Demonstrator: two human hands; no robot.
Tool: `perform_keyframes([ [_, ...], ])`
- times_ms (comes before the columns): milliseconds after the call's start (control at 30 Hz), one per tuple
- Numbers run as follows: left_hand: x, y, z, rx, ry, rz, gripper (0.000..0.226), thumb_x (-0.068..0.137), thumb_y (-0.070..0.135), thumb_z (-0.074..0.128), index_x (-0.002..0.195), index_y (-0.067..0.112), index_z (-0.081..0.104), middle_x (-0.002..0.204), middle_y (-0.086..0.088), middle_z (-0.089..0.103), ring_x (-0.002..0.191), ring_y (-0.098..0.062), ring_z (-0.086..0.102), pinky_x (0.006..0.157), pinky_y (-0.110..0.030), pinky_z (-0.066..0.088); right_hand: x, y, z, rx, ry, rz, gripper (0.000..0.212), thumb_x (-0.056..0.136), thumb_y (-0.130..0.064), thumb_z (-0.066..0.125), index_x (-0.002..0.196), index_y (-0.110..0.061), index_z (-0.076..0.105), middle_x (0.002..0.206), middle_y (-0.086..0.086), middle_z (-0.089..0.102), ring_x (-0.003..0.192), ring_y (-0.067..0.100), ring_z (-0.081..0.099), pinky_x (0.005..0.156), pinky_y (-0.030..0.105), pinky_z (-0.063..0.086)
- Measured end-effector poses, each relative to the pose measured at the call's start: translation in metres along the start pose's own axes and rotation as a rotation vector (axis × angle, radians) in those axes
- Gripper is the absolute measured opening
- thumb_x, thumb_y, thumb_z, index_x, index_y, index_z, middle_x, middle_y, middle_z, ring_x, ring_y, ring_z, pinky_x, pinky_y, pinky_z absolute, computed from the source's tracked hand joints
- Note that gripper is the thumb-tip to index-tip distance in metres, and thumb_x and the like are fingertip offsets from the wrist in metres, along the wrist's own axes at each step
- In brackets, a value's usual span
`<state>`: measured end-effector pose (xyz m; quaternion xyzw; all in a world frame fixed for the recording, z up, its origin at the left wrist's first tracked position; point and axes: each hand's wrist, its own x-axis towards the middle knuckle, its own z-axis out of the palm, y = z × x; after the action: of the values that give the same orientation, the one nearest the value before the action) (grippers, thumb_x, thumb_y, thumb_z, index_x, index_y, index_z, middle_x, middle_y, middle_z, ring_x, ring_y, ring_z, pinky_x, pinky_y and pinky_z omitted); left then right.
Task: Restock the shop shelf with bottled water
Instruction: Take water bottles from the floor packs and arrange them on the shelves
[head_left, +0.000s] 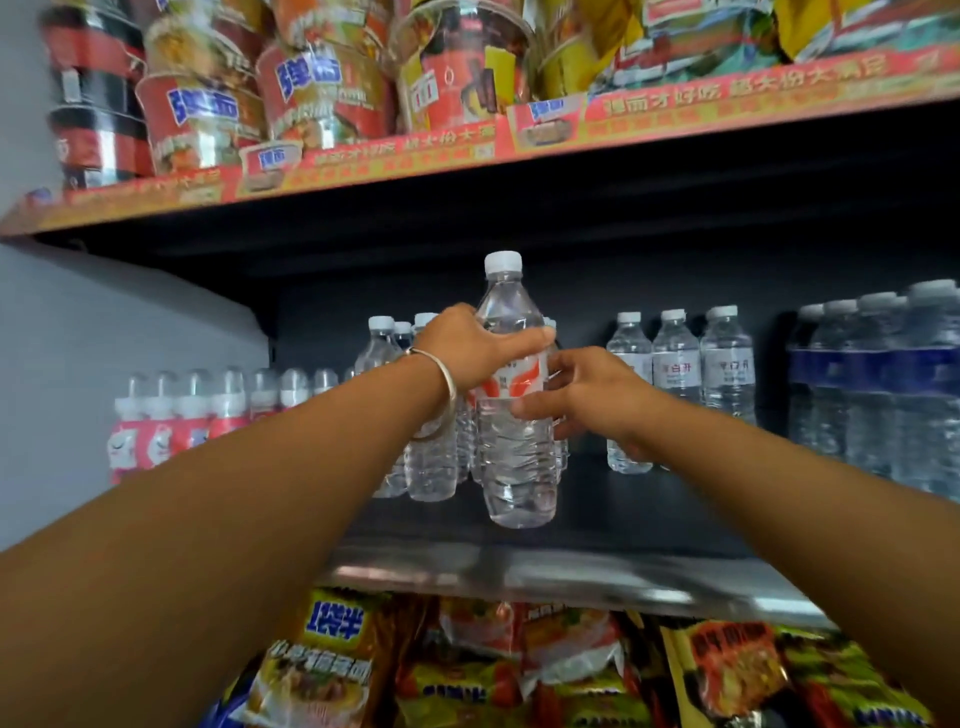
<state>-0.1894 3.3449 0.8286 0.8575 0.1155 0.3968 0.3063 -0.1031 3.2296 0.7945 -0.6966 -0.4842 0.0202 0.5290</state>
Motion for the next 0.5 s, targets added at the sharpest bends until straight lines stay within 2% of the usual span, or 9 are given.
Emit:
perform_keyframes([
  [167,0.027,-0.022,0.006,-0.112,-0.001,-0.027,0.045,0.070,0.052,0.072,0.080,0.010,0.060,0.073,-0.004,0.069,0.070,-0.019,0.068,0.062,-0.029,0.054,0.035,0.013,0.009,0.039,0.025,0.017,0.022,0.074,-0.012,0.077,0.089,-0.016,0.061,0.090,0.002,0.069,0.086,0.018,0.067,0.078,0.036,0.056],
  [267,0.034,-0.041,0.010,-0.214,-0.063,-0.012,0.038,0.076,0.040,0.071,0.094,0.007,0.064,0.090,-0.010,0.072,0.084,-0.025,0.070,0.080,-0.039,0.056,0.051,0.024,0.015,0.075,0.040,0.030,0.018,0.076,-0.011,0.075,0.087,-0.016,0.062,0.088,0.002,0.069,0.084,0.018,0.067,0.078,0.037,0.054],
  [367,0.036,-0.061,0.015,-0.315,-0.070,-0.029,0.019,0.083,0.007,0.066,0.100,0.004,0.061,0.107,-0.015,0.068,0.096,-0.028,0.066,0.088,-0.040,0.053,0.064,0.040,0.021,0.076,0.035,0.063,0.020,0.075,-0.010,0.076,0.089,-0.014,0.064,0.084,0.001,0.069,0.083,0.016,0.066,0.077,0.037,0.054],
  [433,0.038,-0.071,0.020,-0.310,-0.077,-0.042,0.034,0.080,-0.010,0.060,0.112,0.002,0.057,0.112,-0.015,0.065,0.102,-0.029,0.063,0.089,-0.038,0.052,0.070,0.051,0.024,0.061,0.041,0.083,0.024,0.072,-0.009,0.078,0.092,-0.012,0.064,0.085,0.001,0.069,0.083,0.017,0.065,0.072,0.035,0.054],
  [500,0.039,-0.080,0.025,-0.276,-0.093,-0.029,0.044,0.079,-0.017,0.057,0.119,0.001,0.054,0.112,-0.014,0.063,0.103,-0.027,0.062,0.090,-0.037,0.051,0.075,0.059,0.026,0.061,0.054,0.096,0.024,0.072,-0.008,0.078,0.090,-0.013,0.063,0.088,0.002,0.069,0.085,0.020,0.065,0.075,0.037,0.053],
])
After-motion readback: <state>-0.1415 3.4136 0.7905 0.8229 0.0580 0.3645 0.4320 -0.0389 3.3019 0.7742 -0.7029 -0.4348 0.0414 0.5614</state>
